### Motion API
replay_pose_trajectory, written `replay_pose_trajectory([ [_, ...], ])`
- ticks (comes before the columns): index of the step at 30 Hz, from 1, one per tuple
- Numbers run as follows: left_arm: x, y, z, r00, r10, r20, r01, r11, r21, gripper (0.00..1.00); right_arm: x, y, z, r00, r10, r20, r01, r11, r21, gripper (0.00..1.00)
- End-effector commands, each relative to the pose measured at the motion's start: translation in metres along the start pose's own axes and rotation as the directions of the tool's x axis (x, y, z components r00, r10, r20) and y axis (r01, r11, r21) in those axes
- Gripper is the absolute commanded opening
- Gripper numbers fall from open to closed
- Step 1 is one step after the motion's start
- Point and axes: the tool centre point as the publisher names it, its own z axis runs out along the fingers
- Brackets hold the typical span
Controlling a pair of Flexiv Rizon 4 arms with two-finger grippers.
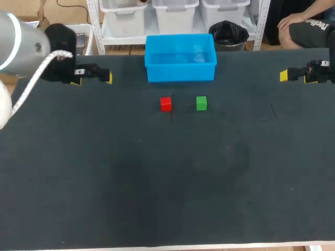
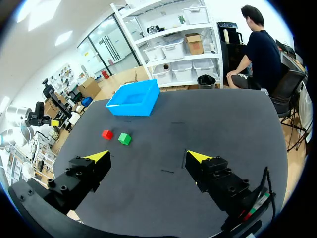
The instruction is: Use the left arm to pick the red cube and place it into the blue plastic box first, then use the right arm to grasp the green cube and put it into the same blue plastic box after the first action is fully finished.
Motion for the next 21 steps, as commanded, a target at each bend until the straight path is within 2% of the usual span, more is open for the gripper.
replay_pose_trajectory([
  [1,-0.011,-0.013,0.006,0.998,-0.020,-0.056,0.005,0.966,-0.260,1.00,0.000,0.000,0.000,1.000,0.000,-0.001,0.000,1.000,0.002,1.00],
  [7,-0.019,-0.029,0.010,0.998,-0.022,-0.059,0.006,0.966,-0.258,1.00,0.000,0.000,0.000,1.000,0.000,-0.001,0.000,1.000,0.002,1.00],
  [11,-0.024,-0.037,0.015,0.994,-0.025,-0.103,-0.005,0.958,-0.288,1.00,0.000,0.000,0.000,1.000,0.000,-0.001,0.000,1.000,0.002,1.00],
  [13,-0.026,-0.041,0.017,0.993,-0.037,-0.108,0.006,0.962,-0.274,1.00,0.000,0.000,0.000,1.000,0.000,-0.001,0.000,1.000,0.002,1.00],
  [21,-0.038,-0.059,0.028,0.989,-0.041,-0.143,-0.003,0.955,-0.297,1.00,0.000,0.000,0.000,1.000,0.000,-0.001,0.000,1.000,0.002,1.00],
])
